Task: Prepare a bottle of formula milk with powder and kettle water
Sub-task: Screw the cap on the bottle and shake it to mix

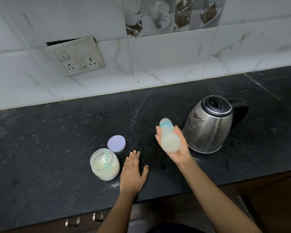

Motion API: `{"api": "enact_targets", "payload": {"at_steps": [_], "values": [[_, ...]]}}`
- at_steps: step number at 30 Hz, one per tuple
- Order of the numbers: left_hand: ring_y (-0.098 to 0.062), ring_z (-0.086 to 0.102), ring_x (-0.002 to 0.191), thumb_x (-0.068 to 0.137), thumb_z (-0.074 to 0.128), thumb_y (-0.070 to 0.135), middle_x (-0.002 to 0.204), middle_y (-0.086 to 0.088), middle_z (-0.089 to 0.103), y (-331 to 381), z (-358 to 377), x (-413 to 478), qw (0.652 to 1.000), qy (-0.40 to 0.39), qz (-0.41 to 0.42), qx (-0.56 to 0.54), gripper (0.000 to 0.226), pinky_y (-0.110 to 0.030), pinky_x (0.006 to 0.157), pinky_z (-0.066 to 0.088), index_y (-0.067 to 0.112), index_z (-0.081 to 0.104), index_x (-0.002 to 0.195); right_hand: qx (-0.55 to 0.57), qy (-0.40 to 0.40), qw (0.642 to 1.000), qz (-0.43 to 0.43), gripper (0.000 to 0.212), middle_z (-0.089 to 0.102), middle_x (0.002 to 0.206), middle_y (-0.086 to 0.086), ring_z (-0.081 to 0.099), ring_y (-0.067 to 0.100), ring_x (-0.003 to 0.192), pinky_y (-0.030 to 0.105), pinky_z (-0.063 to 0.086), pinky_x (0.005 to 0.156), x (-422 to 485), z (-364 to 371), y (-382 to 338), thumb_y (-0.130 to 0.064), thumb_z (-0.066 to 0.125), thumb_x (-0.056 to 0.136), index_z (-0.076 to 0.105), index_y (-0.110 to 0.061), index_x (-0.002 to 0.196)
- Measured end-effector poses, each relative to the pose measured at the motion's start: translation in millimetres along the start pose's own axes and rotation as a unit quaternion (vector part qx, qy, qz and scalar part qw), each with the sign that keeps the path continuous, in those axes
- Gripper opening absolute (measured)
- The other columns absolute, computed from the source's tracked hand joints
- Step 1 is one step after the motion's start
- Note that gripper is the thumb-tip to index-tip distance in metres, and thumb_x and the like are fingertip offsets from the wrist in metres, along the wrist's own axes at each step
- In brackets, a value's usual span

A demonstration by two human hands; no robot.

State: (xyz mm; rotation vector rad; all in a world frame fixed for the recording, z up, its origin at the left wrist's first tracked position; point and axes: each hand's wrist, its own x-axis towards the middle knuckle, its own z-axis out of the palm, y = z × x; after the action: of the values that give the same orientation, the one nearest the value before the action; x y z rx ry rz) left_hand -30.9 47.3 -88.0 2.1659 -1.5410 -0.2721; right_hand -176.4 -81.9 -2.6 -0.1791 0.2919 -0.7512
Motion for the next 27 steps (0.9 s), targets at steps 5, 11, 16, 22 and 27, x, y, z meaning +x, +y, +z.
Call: {"api": "enact_targets", "payload": {"at_steps": [5,11,16,22,27], "values": [[-0.012,0.013,0.147,0.094,0.046,0.043,0.158,-0.001,0.024,-1,1,0,1.000,0.000,0.000,0.000,0.063,-0.018,0.115,-0.007,0.017,0.028,0.149,0.007,-0.051,0.994,0.095,0.070,0.056,0.118,0.024,0.064,0.033,0.094,0.046,0.057,0.075,2,-6,0,-0.021,0.079,0.077,0.044,0.009,0.129],[-0.013,0.013,0.147,0.094,0.046,0.042,0.158,-0.001,0.024,1,0,0,1.000,0.000,0.001,-0.002,0.063,-0.019,0.115,-0.007,0.016,0.028,0.149,0.048,-0.084,0.995,0.039,0.074,0.060,0.113,0.028,0.066,0.035,0.094,0.048,0.057,0.079,2,16,5,-0.017,0.084,0.070,0.043,0.008,0.127],[-0.012,0.012,0.147,0.094,0.044,0.044,0.158,-0.002,0.024,-1,0,0,1.000,0.000,0.006,0.004,0.064,-0.020,0.116,-0.007,0.016,0.028,0.149,-0.001,-0.099,0.994,0.040,0.077,0.058,0.119,0.026,0.065,0.033,0.091,0.045,0.057,0.077,-4,30,2,-0.015,0.083,0.072,0.041,0.004,0.133],[-0.013,0.016,0.147,0.090,0.031,0.052,0.157,-0.003,0.027,-3,1,0,1.000,0.000,0.008,0.009,0.069,-0.022,0.117,-0.003,0.015,0.030,0.148,-0.005,-0.141,0.987,0.081,0.060,0.055,0.119,0.024,0.064,0.032,0.089,0.040,0.057,0.073,-5,38,1,-0.023,0.071,0.084,0.044,0.008,0.128],[-0.013,0.017,0.146,0.087,0.026,0.055,0.156,-0.004,0.028,-3,3,0,1.000,0.005,0.008,0.011,0.073,-0.024,0.118,-0.001,0.014,0.031,0.148,0.134,-0.081,0.987,0.033,0.075,0.054,0.114,0.027,0.066,0.035,0.089,0.042,0.059,0.074,-1,52,3,-0.012,0.084,0.069,0.045,0.009,0.129]]}}
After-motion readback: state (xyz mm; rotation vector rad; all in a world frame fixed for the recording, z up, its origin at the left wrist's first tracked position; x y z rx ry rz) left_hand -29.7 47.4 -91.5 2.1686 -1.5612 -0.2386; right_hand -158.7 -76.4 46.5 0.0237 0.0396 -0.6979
